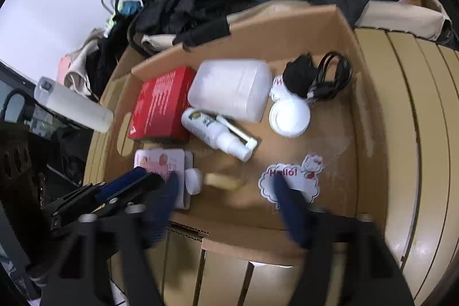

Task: Organize objects
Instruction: 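Release the white cap into the tray with the left tool while the right tool releases the beige block there, then withdraw both tools from the tray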

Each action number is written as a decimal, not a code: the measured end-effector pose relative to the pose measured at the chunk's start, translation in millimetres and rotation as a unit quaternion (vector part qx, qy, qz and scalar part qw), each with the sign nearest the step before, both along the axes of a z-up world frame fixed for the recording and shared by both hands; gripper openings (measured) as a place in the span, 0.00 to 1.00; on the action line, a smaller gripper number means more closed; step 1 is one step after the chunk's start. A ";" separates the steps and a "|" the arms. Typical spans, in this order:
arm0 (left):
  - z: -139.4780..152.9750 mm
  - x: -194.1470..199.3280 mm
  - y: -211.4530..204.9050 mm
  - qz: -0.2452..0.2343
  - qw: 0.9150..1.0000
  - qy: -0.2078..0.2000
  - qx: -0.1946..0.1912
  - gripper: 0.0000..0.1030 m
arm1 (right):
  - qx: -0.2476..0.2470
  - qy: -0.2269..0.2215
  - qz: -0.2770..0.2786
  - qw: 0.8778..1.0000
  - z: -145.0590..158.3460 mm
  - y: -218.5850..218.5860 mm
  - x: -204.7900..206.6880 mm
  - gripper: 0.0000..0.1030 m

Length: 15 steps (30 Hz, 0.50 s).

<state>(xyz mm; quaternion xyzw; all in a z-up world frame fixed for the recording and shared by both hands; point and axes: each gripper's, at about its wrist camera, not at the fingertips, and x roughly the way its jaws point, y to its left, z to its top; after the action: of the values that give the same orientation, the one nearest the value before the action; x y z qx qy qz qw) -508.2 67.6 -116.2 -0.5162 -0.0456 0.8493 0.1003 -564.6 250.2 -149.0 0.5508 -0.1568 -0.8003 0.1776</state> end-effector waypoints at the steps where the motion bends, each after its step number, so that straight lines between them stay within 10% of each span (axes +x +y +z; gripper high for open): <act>1: 6.6 2.6 -2.9 0.005 1.000 0.005 -0.008 0.65 | 0.000 0.003 -0.003 1.000 5.4 2.2 2.0 0.82; 6: 47.3 39.6 -23.6 0.026 0.997 0.022 -0.066 0.93 | 0.032 0.040 -0.002 0.999 52.2 16.6 29.7 0.82; 15: 107.8 148.8 -53.2 0.027 0.993 0.056 -0.096 1.00 | 0.115 0.095 0.015 0.989 121.4 61.2 137.8 0.82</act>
<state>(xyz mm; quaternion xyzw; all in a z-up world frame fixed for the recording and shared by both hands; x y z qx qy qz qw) -359.4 14.4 -8.4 -0.4737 0.0277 0.8798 0.0301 -426.8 311.4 -27.6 0.4911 -0.0376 -0.8590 0.1395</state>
